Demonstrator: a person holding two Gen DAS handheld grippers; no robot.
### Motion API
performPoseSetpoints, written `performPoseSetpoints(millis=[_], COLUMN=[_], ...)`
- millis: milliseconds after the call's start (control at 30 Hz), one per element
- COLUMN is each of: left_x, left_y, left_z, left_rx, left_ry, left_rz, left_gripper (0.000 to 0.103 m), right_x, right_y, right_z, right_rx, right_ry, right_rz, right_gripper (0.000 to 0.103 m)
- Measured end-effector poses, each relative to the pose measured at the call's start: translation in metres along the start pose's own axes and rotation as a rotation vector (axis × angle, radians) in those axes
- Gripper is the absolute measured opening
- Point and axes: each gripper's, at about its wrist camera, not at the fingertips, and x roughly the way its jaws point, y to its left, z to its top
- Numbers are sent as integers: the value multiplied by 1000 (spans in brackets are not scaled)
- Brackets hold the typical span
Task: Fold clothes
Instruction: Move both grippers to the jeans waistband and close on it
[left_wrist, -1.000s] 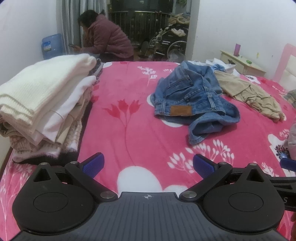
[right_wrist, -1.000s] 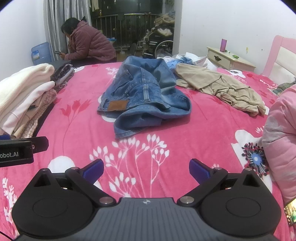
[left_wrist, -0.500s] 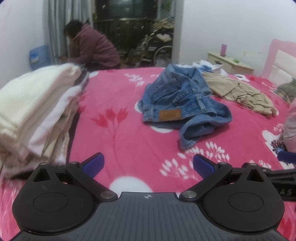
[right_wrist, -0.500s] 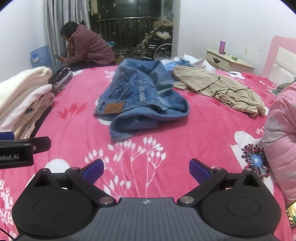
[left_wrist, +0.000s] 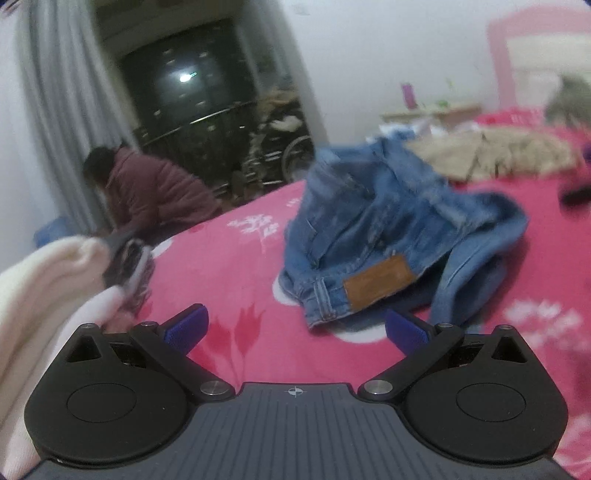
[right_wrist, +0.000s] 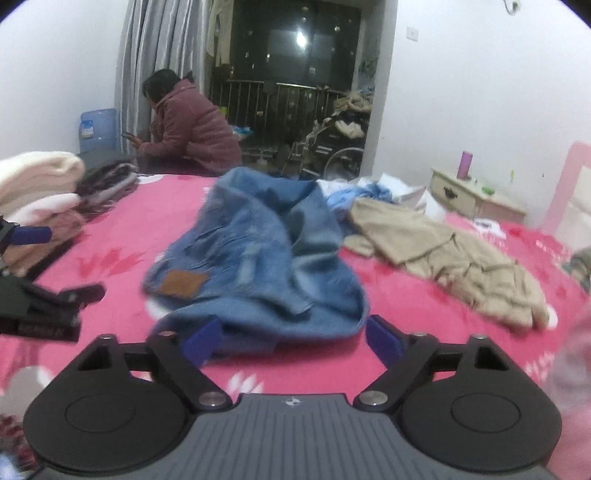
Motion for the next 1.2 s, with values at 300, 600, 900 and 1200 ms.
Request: performPoseSetpoints(millis=[300,600,900,1200], left_x=[63,77,78,95], left_y=[-10,9,28,20], left_z=[-15,-20,-14,-9], left_rx=[53,-97,-269,-335], left_ry=[44,5,-25,4], left_rz=[-72,-60,-76,-141], left_gripper=[98,95,96,74], right_x=[86,118,127,135], right_y=[-9,3,-10,-10], right_z=[1,-23,1,30], right_rx=[-188,-261,-166,-69], right_ry=[23,53,-117,-215], right_rz=[14,137,88,83], right_gripper=[62,51,46,14])
